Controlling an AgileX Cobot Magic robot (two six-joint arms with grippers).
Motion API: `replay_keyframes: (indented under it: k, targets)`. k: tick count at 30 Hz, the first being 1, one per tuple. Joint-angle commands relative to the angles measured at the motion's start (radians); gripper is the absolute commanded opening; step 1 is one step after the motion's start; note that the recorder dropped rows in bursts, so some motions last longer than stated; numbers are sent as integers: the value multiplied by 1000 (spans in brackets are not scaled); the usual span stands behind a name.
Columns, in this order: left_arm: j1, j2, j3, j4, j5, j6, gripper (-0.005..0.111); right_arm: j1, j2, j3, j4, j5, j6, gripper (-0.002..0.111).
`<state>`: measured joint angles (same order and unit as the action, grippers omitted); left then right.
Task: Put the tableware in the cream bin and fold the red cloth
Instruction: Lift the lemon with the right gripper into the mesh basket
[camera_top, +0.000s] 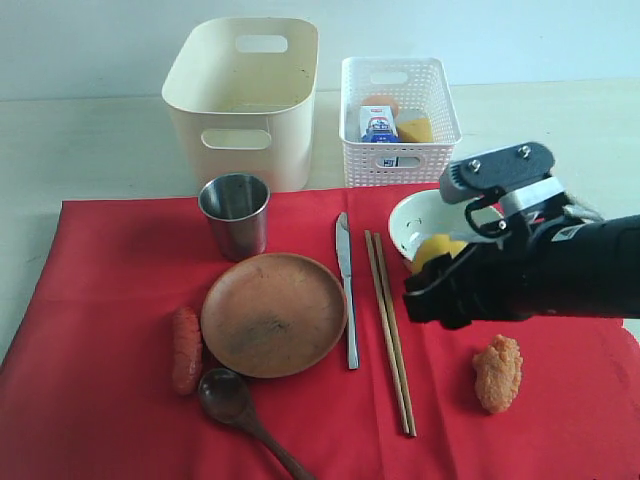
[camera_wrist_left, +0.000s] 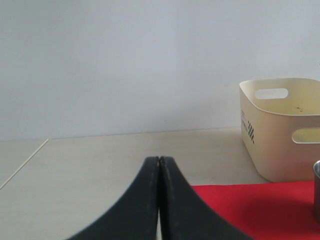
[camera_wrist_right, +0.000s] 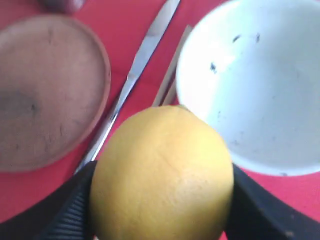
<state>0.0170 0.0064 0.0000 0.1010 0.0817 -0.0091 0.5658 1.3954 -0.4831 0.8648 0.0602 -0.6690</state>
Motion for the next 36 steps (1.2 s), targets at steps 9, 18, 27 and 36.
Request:
replay_keyframes:
  k: [9,18,27,36]
  targets:
    - [1,-6,0,2,2,-3,0,-2,84,-252,-47,-320,-12,0]
    - [1,-6,0,2,2,-3,0,-121,466,-605,-53,-286,-68,0]
    - [1,-6,0,2,2,-3,0,-266,689,-892,-55,-10,-62,2]
    - [1,-6,0,2,2,-3,0,-264,693,-892,-61,-33,-66,66]
